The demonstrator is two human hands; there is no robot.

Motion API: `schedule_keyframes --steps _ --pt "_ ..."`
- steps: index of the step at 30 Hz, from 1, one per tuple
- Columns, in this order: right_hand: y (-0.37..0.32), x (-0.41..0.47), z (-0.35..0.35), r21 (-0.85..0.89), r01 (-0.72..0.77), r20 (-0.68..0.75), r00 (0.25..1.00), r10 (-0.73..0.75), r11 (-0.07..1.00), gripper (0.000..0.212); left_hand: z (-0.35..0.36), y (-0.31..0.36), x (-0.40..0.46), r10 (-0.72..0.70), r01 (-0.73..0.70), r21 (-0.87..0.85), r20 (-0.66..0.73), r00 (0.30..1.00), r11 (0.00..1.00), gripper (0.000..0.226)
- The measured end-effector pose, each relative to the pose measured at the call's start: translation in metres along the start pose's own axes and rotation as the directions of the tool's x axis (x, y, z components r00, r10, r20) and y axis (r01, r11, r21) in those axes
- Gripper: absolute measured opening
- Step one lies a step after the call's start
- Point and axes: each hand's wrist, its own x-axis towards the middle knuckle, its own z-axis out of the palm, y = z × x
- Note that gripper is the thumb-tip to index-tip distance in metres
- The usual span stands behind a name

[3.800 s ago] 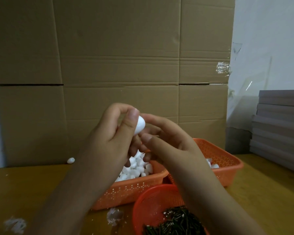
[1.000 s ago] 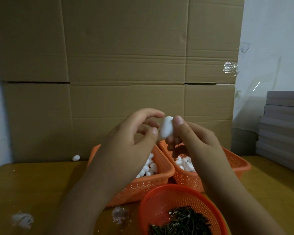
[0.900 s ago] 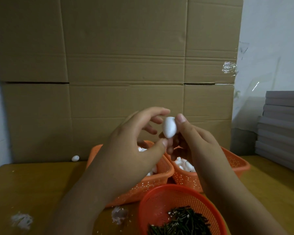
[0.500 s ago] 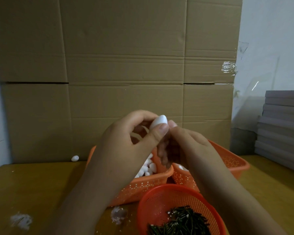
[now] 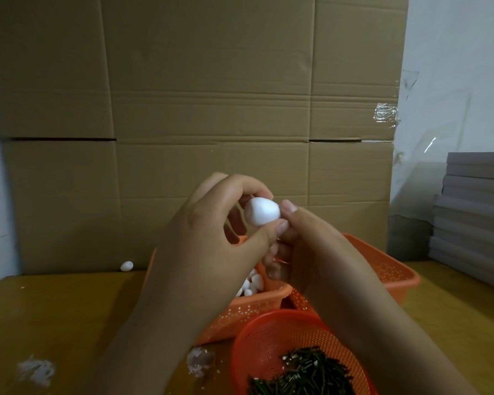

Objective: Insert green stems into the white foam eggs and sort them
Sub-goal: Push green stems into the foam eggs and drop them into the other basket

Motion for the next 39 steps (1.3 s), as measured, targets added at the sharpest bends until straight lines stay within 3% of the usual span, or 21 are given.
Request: schedule_keyframes --steps 5,8,12,14,15,16,18,19,20,22,26,32,34,37,39 --pt "0.002 -0.001 0.003 0.276 -0.046 0.182 0.983 -0.005 0.96 0.048 -0.001 0.003 0.001 0.013 -0.011 -0.141 0.017 1.0 0.99 0.018" --pt "0.004 -0.003 0.006 0.286 -0.046 0.242 0.97 -0.025 0.957 0.027 -0.001 0.006 0.0 0.043 -0.037 -0.158 0.034 0.998 0.987 0.018" --pt "0.008 -0.004 0.009 0.071 -0.02 0.2 0.98 0.005 0.997 0.019 0.002 0.004 -0.002 0.053 -0.051 -0.046 0.033 0.998 0.998 0.024" --pt "0.009 -0.002 0.003 -0.163 0.009 0.179 0.984 0.02 0.987 0.016 0.001 0.0 -0.003 0.008 -0.008 -0.03 0.015 1.0 1.0 0.027" --pt "0.01 0.0 -0.001 -0.355 0.045 0.179 0.984 0.021 0.934 0.014 0.0 -0.002 -0.003 -0.019 0.019 -0.033 0.013 1.0 0.999 0.031" --pt "0.012 0.001 -0.008 -0.577 0.08 0.191 0.981 0.039 0.813 0.014 -0.001 -0.003 -0.003 -0.038 0.038 -0.041 0.018 0.999 0.998 0.034" --pt "0.02 0.004 -0.022 -0.903 0.112 0.204 0.961 0.185 0.414 0.014 -0.003 -0.005 -0.003 -0.067 0.071 -0.074 0.045 0.997 0.995 0.036" --pt "0.024 0.004 -0.027 -0.964 0.103 0.175 0.941 0.291 0.247 0.016 -0.003 -0.006 -0.003 -0.088 0.094 -0.089 0.066 0.994 0.992 0.038" --pt "0.029 0.005 -0.031 -0.987 0.076 0.127 0.913 0.388 0.144 0.018 -0.004 -0.007 -0.003 -0.113 0.122 -0.101 0.089 0.99 0.987 0.039" --pt "0.042 0.007 -0.034 -0.999 0.038 0.051 0.854 0.518 0.035 0.022 -0.003 -0.009 -0.003 -0.16 0.179 -0.145 0.131 0.978 0.973 0.037" --pt "0.071 0.013 -0.034 -0.996 0.075 0.022 0.753 0.658 -0.052 0.036 -0.004 -0.009 -0.001 -0.198 0.238 -0.285 0.162 0.967 0.929 0.034" --pt "0.084 0.012 -0.031 -0.99 0.114 0.033 0.76 0.649 -0.083 0.055 -0.006 -0.011 0.001 -0.177 0.219 -0.28 0.171 0.969 0.935 0.034" --pt "0.085 0.013 -0.032 -0.992 0.096 0.017 0.749 0.662 -0.084 0.053 -0.005 -0.012 0.002 -0.182 0.218 -0.277 0.151 0.972 0.936 0.032" --pt "0.088 0.016 -0.031 -0.993 0.057 -0.042 0.661 0.749 -0.107 0.038 -0.003 -0.012 0.003 -0.2 0.23 -0.284 0.132 0.971 0.931 0.026" --pt "0.09 0.018 -0.031 -0.993 0.048 -0.052 0.642 0.765 -0.107 0.033 -0.003 -0.012 0.003 -0.203 0.23 -0.284 0.12 0.972 0.931 0.022"
